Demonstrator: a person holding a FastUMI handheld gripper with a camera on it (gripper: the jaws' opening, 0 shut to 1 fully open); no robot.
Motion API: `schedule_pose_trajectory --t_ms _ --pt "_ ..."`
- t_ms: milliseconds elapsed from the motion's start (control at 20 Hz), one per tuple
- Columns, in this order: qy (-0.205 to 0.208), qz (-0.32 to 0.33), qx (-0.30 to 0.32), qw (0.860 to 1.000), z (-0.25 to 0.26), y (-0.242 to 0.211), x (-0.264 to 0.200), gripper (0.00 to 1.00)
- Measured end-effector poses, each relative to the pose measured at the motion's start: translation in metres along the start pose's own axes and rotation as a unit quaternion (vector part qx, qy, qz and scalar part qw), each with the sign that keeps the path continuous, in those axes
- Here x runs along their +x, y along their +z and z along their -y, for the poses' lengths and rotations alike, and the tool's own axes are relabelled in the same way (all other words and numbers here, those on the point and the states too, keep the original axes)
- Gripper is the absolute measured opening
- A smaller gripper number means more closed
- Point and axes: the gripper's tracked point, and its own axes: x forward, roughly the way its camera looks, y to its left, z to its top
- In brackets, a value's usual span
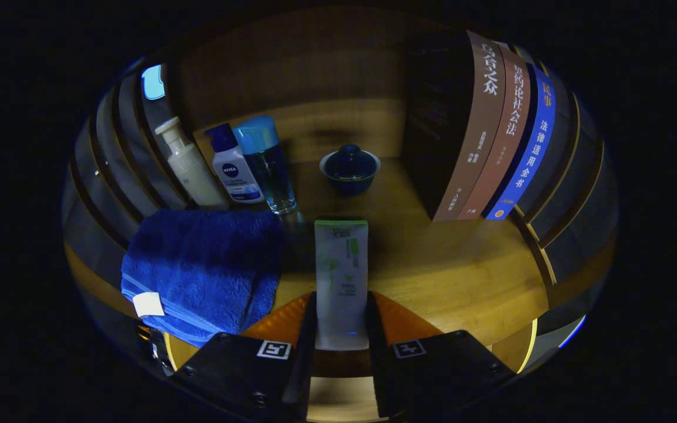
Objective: Pull open the drawer, take out the items inside it, and place them on the countertop above the cabinet.
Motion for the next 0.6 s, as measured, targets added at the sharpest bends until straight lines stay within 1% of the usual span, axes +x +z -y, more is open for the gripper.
schedule_pose_trajectory --t_ms 200,300,450,600 --pt "-0.002 -0.001 0.003 1.0 0.002 -0.003 0.003 0.49" --pt "0.007 0.004 0.011 1.0 -0.001 -0.001 0.0 0.55" --pt "0.007 0.013 0.017 1.0 0.001 0.004 -0.014 1.0" --pt "0.005 0.03 0.014 0.999 0.004 0.004 -0.035 1.0"
